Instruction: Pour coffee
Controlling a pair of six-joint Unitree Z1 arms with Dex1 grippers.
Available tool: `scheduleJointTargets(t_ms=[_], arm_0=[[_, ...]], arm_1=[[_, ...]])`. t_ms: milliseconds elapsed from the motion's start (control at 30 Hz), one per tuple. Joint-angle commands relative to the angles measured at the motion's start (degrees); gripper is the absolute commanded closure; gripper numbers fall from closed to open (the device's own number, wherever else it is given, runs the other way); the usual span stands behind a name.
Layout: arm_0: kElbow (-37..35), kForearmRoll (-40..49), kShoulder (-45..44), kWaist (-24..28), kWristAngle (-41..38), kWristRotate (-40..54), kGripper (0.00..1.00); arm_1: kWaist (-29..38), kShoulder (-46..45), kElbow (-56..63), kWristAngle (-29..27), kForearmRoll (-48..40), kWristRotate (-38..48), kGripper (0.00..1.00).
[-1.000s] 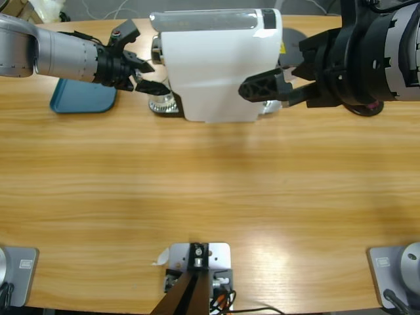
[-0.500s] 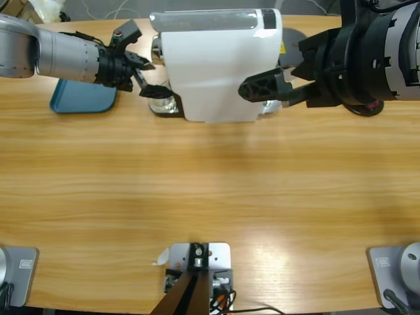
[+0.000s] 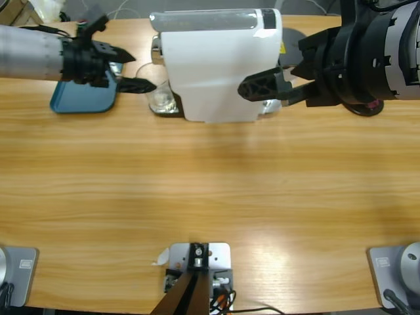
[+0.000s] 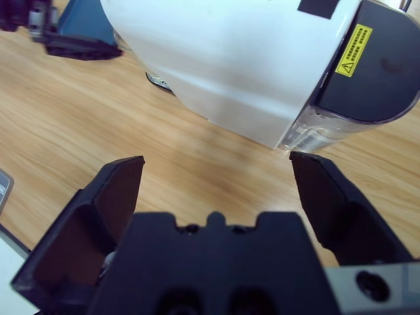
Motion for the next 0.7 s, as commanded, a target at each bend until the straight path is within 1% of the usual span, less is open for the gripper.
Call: scheduleJointTargets(t_ms=[33,67,100,133,167,200,267,300,333,367,500,567,700], arm_0=[[8.3,6.8,-16.7,-0.9,3.6,-2.9,0.004],[8.4,8.8,-18.9,-1.9,6.6,-4.7,0.004],[8.6,11.6,-21.4,-3.2,9.7,-7.9,0.004],[8.7,14.2,-23.4,-4.2,12.0,-10.9,0.004],[8.7,17.0,-25.4,-5.2,14.4,-13.4,0.002],[8.9,19.6,-27.1,-6.0,15.9,-15.3,0.000],[8.6,25.6,-29.7,-6.8,18.2,-17.2,0.000],[8.3,28.2,-30.6,-6.9,18.8,-17.9,0.000],[8.0,30.3,-31.3,-6.9,19.7,-18.6,0.000],[7.8,31.9,-32.2,-6.9,20.9,-19.4,0.000],[7.2,33.2,-32.4,-6.9,22.1,-23.7,0.001],[7.4,32.7,-31.9,-6.9,22.0,-24.1,0.004],[7.6,32.2,-30.2,-6.9,22.2,-24.1,0.004]], arm_1=[[-4.6,0.6,-7.7,-1.3,3.9,-5.0,0.020],[-6.2,1.4,-11.8,-1.3,7.0,-7.0,0.088],[-7.7,2.5,-16.3,-1.5,10.8,-8.2,0.207],[-9.0,3.8,-20.4,-1.6,13.5,-8.8,0.417],[-10.5,5.0,-22.9,-0.8,14.1,-8.9,0.785],[-11.6,6.0,-24.9,-0.3,14.1,-9.4,0.983],[-13.2,8.9,-29.4,-1.0,16.3,-9.9,1.000],[-13.8,11.0,-32.7,-1.6,19.7,-9.9,1.000],[-14.4,13.5,-36.6,-1.0,23.8,-9.9,1.000],[-14.6,15.3,-39.1,-0.3,26.1,-10.3,1.000],[-15.4,23.4,-49.9,3.6,35.6,-10.6,1.000],[-16.6,25.6,-52.5,6.3,37.8,-9.6,1.000],[-18.3,28.0,-55.5,7.8,40.6,-9.4,1.000]])
